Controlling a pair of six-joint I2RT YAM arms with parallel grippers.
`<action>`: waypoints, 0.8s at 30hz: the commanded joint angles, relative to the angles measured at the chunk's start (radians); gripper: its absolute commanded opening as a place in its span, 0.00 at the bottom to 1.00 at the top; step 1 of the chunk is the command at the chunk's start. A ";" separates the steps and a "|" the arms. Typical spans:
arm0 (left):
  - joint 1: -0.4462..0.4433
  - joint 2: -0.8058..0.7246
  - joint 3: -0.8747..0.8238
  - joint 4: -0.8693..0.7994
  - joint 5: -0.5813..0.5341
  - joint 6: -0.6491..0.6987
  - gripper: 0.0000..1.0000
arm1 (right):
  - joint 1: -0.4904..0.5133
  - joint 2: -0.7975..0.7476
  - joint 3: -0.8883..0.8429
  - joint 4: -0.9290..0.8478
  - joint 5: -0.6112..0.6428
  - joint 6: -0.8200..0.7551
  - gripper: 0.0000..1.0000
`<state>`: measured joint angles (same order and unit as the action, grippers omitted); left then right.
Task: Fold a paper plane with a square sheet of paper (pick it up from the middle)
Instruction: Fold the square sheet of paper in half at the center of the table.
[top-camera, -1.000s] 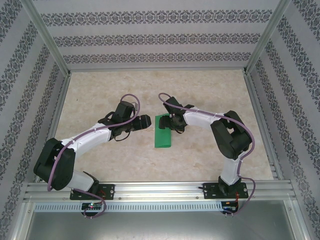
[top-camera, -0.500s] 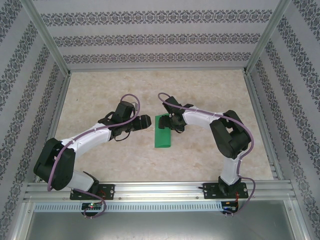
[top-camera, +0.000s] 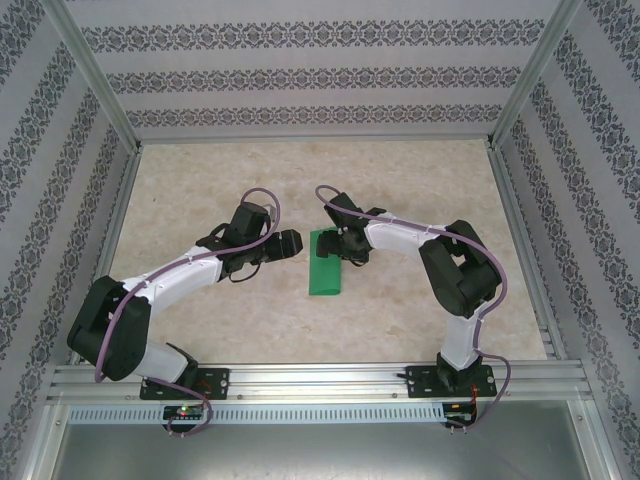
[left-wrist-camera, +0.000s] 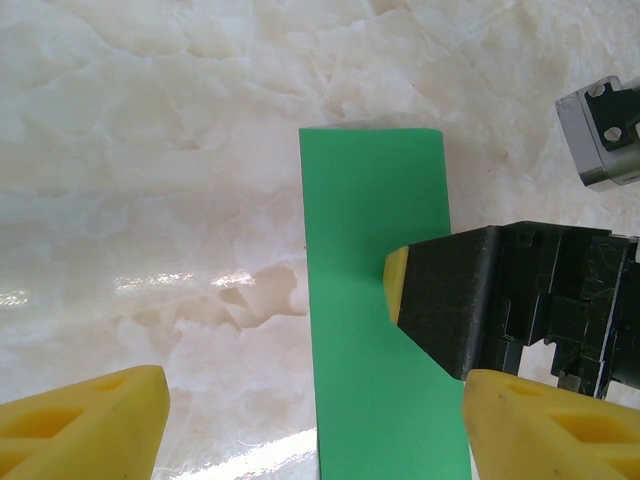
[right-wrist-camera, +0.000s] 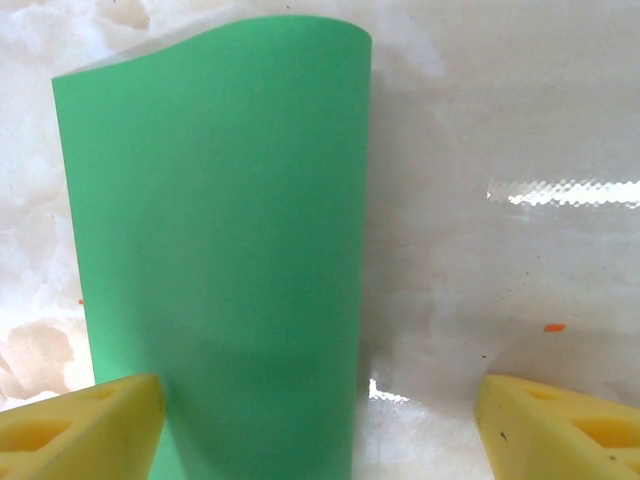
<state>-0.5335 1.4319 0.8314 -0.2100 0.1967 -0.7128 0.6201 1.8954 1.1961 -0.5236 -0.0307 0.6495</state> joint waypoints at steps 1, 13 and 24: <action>-0.013 -0.016 -0.007 -0.006 0.005 0.015 0.78 | -0.008 0.033 -0.012 0.025 -0.005 -0.021 0.75; -0.014 -0.002 0.015 -0.018 0.014 0.022 0.78 | -0.007 0.054 0.017 -0.002 0.004 -0.011 0.81; -0.013 -0.008 0.003 -0.011 0.014 0.014 0.78 | -0.007 0.042 -0.013 0.017 0.026 0.025 0.79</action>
<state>-0.5335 1.4322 0.8314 -0.2100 0.2008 -0.7120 0.6193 1.9030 1.2034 -0.5304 -0.0265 0.6579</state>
